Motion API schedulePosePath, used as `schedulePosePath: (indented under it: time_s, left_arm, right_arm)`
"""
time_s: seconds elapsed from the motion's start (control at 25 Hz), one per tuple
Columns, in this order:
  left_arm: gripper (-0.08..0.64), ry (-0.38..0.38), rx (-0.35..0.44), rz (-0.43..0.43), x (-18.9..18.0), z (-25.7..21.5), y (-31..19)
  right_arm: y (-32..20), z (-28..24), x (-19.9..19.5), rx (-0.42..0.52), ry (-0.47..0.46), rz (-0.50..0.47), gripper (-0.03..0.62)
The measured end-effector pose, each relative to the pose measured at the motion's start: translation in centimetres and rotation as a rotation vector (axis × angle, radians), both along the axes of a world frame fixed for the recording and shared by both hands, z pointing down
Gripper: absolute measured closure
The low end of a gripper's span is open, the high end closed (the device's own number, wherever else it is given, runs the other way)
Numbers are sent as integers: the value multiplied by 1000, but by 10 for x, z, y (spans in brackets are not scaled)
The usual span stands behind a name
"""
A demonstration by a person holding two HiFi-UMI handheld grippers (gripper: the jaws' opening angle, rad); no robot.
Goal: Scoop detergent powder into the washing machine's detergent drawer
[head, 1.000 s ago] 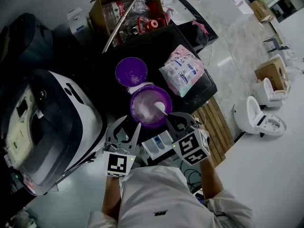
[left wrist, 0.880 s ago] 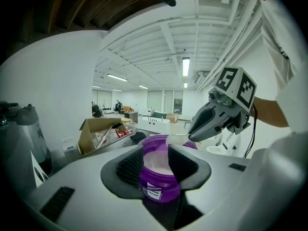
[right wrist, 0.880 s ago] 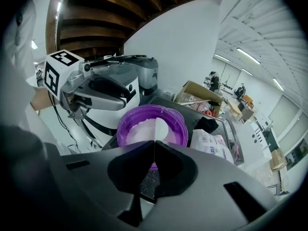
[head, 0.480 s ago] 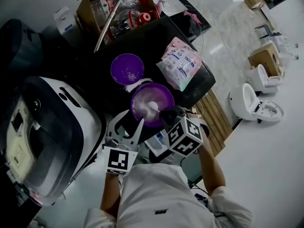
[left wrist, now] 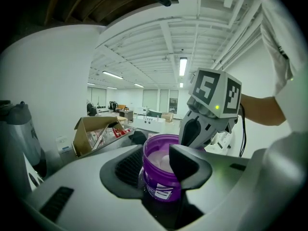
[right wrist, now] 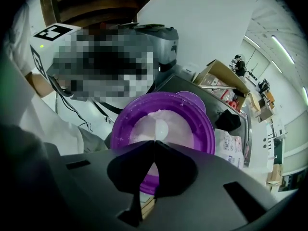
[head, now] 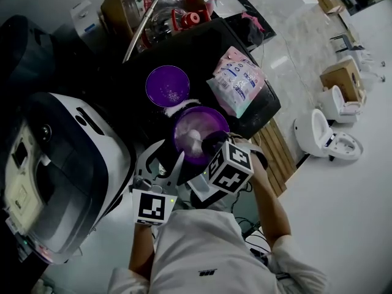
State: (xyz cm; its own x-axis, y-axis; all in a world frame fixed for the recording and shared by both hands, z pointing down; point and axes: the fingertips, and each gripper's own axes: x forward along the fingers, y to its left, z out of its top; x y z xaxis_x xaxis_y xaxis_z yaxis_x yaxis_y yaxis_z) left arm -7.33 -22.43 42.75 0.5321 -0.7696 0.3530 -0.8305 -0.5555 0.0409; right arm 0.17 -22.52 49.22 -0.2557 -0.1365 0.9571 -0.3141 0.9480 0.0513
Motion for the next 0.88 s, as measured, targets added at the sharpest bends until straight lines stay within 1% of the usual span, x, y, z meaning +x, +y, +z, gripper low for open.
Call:
schedulePosePath:
  time_s: [0.24, 0.4, 0.56, 0.72, 0.88]
  left_arm:
    - [377, 20, 6, -15, -6, 1, -4]
    - [377, 20, 7, -14, -7, 2, -5]
    - [377, 19, 7, -15, -7, 1, -7]
    - [377, 24, 9, -18, -9, 1, -9]
    - [377, 34, 16, -28, -11, 2, -10]
  right_arm:
    - [-5, 9, -4, -40, 52, -26, 588]
    - [0, 15, -6, -97, 77, -55, 588]
    - [12, 22, -9, -187, 46, -74, 588]
    - [19, 16, -19, -264, -17, -92, 588]
    - [26, 14, -22, -334, -50, -104, 588]
